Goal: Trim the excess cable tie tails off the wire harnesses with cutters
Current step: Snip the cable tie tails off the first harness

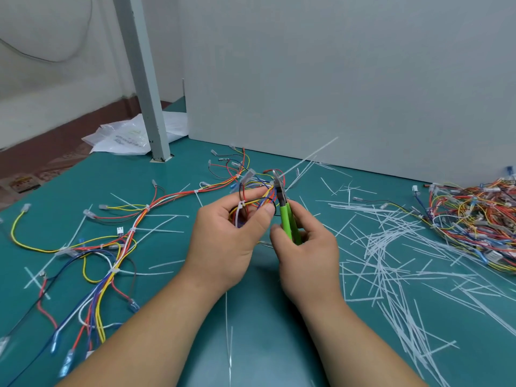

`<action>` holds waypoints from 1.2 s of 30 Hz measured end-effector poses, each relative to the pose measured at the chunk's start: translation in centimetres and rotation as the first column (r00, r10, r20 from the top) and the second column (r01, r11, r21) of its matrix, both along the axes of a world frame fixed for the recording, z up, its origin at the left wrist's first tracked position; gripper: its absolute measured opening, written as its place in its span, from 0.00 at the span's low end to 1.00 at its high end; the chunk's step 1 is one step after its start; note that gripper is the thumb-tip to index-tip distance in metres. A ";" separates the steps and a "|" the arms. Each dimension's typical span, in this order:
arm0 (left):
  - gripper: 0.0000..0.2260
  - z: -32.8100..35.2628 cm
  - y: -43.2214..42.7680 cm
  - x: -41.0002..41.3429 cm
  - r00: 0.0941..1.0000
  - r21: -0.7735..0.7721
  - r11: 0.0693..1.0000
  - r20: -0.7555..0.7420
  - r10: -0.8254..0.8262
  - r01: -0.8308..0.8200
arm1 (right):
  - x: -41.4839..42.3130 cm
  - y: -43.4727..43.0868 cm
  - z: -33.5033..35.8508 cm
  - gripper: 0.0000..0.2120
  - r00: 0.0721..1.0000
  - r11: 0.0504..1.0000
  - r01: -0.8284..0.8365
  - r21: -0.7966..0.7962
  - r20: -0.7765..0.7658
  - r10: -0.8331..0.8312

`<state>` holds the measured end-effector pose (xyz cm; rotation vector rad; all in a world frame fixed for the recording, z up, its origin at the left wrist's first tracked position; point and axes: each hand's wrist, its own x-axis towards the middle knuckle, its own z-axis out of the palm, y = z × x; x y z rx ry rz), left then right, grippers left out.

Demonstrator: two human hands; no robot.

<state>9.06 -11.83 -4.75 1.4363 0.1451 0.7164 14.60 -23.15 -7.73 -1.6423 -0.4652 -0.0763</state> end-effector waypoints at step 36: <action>0.16 -0.1 -0.9 -0.1 0.995 0.032 0.994 0.010 -0.104 0.103 | -0.3 -0.1 0.2 0.05 0.999 0.998 0.014 0.064 -0.040 -0.012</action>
